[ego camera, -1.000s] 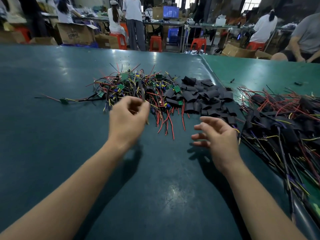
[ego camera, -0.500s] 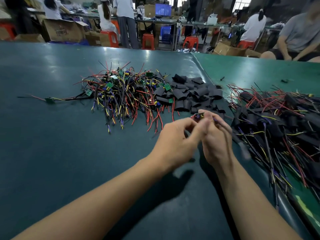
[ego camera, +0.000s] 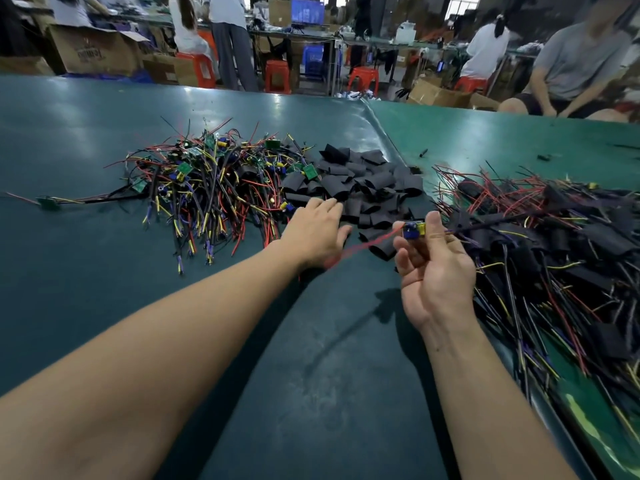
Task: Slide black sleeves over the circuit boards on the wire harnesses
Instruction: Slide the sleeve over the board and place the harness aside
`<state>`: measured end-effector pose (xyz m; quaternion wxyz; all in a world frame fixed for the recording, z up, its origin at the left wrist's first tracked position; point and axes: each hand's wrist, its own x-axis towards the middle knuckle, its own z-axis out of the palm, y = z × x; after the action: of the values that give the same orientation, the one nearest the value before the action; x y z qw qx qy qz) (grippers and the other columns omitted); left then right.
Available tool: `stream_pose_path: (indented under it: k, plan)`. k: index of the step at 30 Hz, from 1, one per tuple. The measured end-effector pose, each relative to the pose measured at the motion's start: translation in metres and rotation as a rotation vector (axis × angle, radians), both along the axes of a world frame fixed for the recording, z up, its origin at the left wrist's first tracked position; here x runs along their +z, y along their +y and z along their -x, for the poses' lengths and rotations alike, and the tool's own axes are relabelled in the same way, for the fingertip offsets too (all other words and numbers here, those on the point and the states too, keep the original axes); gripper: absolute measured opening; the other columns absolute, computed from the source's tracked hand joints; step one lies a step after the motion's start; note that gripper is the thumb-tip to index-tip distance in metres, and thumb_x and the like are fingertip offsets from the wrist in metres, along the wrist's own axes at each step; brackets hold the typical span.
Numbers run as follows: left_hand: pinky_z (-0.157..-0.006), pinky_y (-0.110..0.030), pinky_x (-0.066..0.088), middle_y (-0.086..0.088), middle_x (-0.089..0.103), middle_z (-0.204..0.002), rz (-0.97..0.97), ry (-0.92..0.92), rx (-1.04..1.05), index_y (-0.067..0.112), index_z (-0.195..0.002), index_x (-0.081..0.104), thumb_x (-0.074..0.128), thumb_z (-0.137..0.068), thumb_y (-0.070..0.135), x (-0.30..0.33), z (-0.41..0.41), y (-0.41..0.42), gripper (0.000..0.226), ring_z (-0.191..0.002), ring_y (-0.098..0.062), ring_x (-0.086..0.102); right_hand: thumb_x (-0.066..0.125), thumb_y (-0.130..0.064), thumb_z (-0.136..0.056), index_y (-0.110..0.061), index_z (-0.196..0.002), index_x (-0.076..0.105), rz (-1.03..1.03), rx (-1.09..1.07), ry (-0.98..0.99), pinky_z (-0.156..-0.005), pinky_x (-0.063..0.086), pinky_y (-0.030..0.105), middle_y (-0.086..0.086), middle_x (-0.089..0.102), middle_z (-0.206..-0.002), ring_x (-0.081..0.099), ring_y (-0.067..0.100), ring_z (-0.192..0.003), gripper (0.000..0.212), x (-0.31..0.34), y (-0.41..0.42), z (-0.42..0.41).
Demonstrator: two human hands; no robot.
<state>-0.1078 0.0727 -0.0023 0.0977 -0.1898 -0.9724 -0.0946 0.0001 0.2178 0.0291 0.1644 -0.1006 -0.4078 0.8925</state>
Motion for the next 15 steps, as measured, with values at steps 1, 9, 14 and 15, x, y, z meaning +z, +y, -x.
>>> stream_pose_path:
  k: [1,9,14,15]
  plan:
    - [-0.104,-0.046,0.032,-0.006,0.050,-0.142,0.054,0.002,0.000,0.010,-0.132,0.051,0.036,-0.101,0.044,-0.001,0.001,0.000,0.048,-0.133,-0.028,0.036,0.061,-0.028,-0.094,-0.011,-0.104,0.051,-0.020,0.005,-0.010,-0.043,0.049,0.017,0.010,0.071,-0.068,0.065,0.012,-0.048,0.021,-0.001,0.001,0.001]
    - [-0.088,-0.037,0.037,-0.005,0.068,-0.104,0.136,0.099,-0.030,0.017,-0.094,0.074,0.050,-0.095,0.052,0.017,-0.027,-0.016,0.042,-0.109,-0.029,0.048,0.061,-0.004,-0.090,-0.011,-0.102,0.056,0.111,0.107,0.060,-0.066,0.060,0.028,0.011,0.072,-0.075,0.072,0.020,-0.068,0.015,0.002,-0.002,0.001]
    - [-0.087,-0.038,0.042,-0.007,0.069,-0.103,0.049,0.033,0.054,0.015,-0.100,0.069,0.056,-0.094,0.034,0.020,-0.063,-0.033,0.023,-0.105,-0.031,0.048,0.074,-0.023,-0.071,-0.013,-0.087,0.062,-0.109,0.155,-0.015,-0.045,0.047,0.015,0.005,0.069,-0.068,0.060,0.008,-0.048,0.023,0.004,-0.006,-0.005]
    - [-0.087,-0.037,0.042,-0.007,0.069,-0.102,0.027,0.007,0.058,0.016,-0.101,0.069,0.057,-0.094,0.031,0.021,-0.069,-0.038,0.021,-0.105,-0.031,0.049,0.075,-0.027,-0.070,-0.014,-0.083,0.062,-0.155,0.169,-0.039,-0.042,0.043,0.014,0.004,0.068,-0.068,0.056,0.007,-0.046,0.023,0.003,-0.008,-0.006]
